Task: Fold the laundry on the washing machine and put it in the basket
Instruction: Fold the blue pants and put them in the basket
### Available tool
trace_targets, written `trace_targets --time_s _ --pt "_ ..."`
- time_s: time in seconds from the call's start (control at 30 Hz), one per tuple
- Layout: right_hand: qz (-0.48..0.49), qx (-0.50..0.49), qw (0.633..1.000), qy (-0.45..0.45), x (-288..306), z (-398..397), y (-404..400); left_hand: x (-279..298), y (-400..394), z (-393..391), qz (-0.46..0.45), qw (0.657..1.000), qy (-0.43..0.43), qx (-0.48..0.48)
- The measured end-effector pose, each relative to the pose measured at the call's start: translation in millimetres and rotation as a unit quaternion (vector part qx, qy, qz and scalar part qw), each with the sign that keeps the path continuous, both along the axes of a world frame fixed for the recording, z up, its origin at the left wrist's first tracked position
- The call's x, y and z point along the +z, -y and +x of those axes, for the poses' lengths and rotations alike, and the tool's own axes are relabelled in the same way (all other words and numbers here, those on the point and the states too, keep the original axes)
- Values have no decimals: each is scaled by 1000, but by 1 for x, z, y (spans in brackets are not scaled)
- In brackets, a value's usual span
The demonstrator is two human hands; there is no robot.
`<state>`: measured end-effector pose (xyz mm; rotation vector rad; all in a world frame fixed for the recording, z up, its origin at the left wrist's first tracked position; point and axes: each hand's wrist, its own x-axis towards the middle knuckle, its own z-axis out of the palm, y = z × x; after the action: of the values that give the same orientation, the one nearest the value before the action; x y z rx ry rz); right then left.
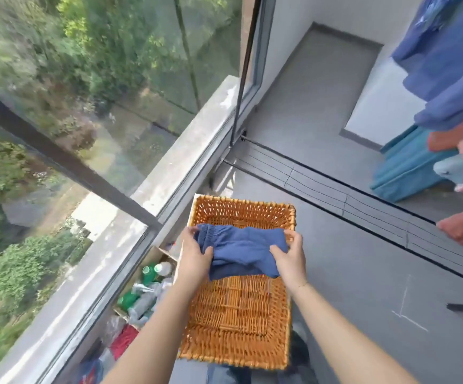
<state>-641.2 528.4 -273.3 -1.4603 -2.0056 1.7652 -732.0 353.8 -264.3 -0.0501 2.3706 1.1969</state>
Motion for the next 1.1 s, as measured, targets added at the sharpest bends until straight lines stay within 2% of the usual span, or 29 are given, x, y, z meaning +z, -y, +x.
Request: trace_targets --time_s 0.17,0.23,0.33,0.47,0.53,0.63,0.67,0.7,0.77,0.83,0.93,1.1 --pt "87 83 991 61 -81 -34 -23 -83 -31 -31 -17 1000 0 -17" --pt "105 132 980 102 -115 -47 -20 -117 -36 -45 -6 999 33 12" --pt "127 154 966 162 -148 -66 -17 -150 -45 -60 -13 996 76 40" --pt "239 210 929 189 -169 -66 -15 -176 -51 -58 -56 998 24 17" --pt "307 248 902 179 -165 -54 -7 -174 -52 -47 -82 995 -51 -1" --pt "364 309 869 134 -157 -32 16 -166 -51 -24 -159 954 -228 -109" --pt "368 341 855 131 -163 -24 22 -165 -50 -18 -176 936 -252 -173" --pt "370 373 840 136 -167 -17 25 -167 -49 -13 -192 920 -244 -241" --pt "372 441 799 170 -178 -7 22 -181 -47 -9 -260 885 -157 -352" --pt "364 485 768 205 -186 -4 14 -192 -42 -9 -344 845 -95 -398" --pt "312 477 781 257 -177 -18 5 -191 -46 -15 -380 823 -85 -413" --pt "227 432 852 187 -149 -34 0 -160 -54 -7 -440 785 -55 -433"
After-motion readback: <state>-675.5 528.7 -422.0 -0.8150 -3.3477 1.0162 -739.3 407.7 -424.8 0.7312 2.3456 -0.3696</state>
